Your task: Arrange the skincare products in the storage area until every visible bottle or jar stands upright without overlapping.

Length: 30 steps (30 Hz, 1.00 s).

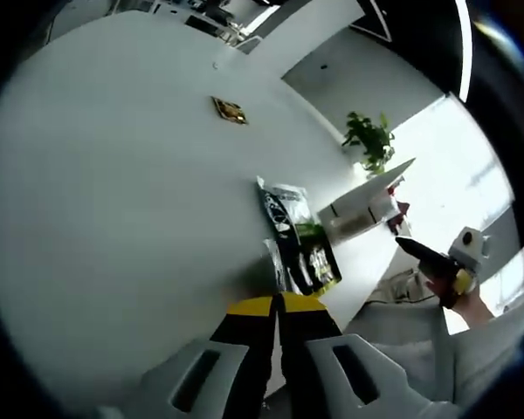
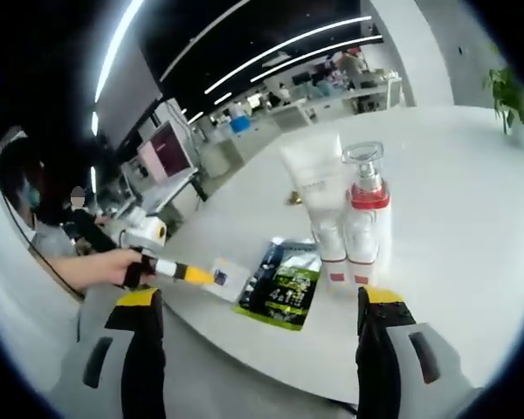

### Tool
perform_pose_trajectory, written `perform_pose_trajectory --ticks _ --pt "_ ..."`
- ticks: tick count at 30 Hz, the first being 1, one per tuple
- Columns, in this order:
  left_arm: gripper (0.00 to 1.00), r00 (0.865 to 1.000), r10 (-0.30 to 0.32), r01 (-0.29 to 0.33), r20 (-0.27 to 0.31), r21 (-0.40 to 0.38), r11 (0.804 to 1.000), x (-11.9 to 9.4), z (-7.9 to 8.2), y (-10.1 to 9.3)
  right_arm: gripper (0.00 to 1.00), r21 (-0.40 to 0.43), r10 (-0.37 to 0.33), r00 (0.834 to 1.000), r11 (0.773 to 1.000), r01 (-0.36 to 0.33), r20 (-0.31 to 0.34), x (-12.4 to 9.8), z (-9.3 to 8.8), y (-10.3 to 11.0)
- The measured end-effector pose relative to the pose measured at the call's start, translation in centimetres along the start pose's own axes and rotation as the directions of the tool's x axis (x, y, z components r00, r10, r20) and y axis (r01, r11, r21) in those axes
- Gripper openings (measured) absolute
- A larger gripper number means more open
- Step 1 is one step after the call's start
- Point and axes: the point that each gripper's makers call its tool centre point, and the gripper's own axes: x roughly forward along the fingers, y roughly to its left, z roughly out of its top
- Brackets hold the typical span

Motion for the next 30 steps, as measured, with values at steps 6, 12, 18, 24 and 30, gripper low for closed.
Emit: perform_pose_trajectory --ticks 6,12,18,24,30 --pt "0.04 0.999 0.045 -0.045 -0.006 0.032 0.999 0.1 -0.3 0.7 0.89 -0.005 -0.014 1.000 1.000 0.014 -0.009 0.1 -0.4 -0.3" --pt "0.03 0.997 0.083 -0.082 -0.006 0.088 0.993 0.3 -0.1 1.5 0.89 0.002 -0.024 1.000 1.000 0.025 -0.004 0.0 -0.4 -0.5" --pt "0.06 0.993 0.120 -0.116 -0.020 0.149 0.982 0.5 -0.2 1.6 0.89 -0.004 -0.026 0.999 1.000 0.026 -0.018 0.1 -0.7 -0.7" --pt "0.15 0.979 0.202 -0.190 -0.026 0.243 0.951 0.3 -0.1 2.3 0.88 0.020 -0.029 1.000 0.999 0.029 -0.001 -0.1 -0.5 -0.9" --pt "0.24 0.968 0.251 -0.234 0.014 0.408 0.882 -0.1 0.9 1.9 0.88 0.013 -0.030 0.999 0.999 0.030 -0.010 0.0 -0.6 -0.9"
